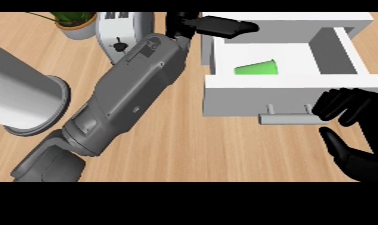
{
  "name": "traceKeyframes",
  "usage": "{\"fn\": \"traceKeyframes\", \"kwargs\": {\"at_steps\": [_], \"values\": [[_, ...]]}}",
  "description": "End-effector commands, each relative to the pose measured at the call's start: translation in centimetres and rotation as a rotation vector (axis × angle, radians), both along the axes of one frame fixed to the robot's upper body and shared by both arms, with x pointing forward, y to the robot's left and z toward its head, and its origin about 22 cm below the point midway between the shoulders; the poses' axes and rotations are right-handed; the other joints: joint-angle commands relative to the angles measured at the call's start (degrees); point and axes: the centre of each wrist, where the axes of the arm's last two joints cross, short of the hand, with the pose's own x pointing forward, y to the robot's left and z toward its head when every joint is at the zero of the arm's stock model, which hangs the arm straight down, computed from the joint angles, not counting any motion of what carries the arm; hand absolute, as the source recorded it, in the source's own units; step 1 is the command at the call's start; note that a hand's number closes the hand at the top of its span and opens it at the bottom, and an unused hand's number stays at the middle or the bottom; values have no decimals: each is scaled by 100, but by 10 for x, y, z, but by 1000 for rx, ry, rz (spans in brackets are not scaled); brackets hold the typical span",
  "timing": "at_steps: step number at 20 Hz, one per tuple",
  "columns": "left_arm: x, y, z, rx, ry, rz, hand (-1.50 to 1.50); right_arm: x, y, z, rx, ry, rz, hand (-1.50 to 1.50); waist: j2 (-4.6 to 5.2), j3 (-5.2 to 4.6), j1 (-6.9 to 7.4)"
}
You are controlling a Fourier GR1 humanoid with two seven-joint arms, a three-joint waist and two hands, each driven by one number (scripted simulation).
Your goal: Pick up the cup, place it into the drawer and close the drawer
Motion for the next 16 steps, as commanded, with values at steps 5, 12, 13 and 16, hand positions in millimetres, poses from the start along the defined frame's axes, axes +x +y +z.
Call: {"fn": "traceKeyframes", "kwargs": {"at_steps": [5,12,13,16], "values": [[-14,79,-23,-71,56,86,-150,-13,5,10,-220,-15,-18,150,-56,-5,209],[-59,142,-38,-98,83,109,-150,3,9,-10,-343,37,-54,150,-29,1,220],[-63,163,-40,-86,87,125,-150,1,12,-21,-331,75,-73,150,-27,1,229],[-78,176,-38,-114,82,131,-150,13,25,-26,-414,62,-76,150,-2,1,170]]}}
